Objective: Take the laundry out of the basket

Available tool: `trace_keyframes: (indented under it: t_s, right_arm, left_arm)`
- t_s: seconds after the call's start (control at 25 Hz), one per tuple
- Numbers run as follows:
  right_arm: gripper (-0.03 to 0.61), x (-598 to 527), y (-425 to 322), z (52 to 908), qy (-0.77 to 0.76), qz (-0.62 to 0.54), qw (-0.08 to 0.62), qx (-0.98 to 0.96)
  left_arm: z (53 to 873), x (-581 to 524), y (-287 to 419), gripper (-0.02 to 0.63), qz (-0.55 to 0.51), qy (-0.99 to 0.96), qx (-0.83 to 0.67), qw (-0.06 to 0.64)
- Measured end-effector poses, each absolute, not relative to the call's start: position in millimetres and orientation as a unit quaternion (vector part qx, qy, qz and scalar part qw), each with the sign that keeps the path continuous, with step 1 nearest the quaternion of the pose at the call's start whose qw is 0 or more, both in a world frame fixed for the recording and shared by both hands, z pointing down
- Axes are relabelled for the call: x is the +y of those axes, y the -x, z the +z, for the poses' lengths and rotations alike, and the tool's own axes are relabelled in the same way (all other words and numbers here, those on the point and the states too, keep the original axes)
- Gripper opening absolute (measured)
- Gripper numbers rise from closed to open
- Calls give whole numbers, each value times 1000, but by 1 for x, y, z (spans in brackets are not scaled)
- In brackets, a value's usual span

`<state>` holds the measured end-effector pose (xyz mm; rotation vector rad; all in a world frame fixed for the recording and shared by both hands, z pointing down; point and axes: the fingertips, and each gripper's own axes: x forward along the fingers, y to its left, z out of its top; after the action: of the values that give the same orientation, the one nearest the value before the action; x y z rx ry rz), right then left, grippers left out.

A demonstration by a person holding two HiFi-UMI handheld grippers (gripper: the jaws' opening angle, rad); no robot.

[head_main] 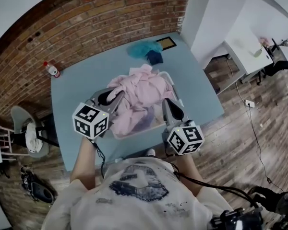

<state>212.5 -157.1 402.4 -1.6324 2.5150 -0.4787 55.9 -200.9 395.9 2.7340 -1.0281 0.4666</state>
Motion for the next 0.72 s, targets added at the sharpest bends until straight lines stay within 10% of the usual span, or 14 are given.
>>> trace_keyframes:
  t_s: [0.72]
  right_arm:
    - [-2,-132,-58,382,494,-140,38,857]
  left_arm:
    - [354,-159,106,46,130,-903,-406,53]
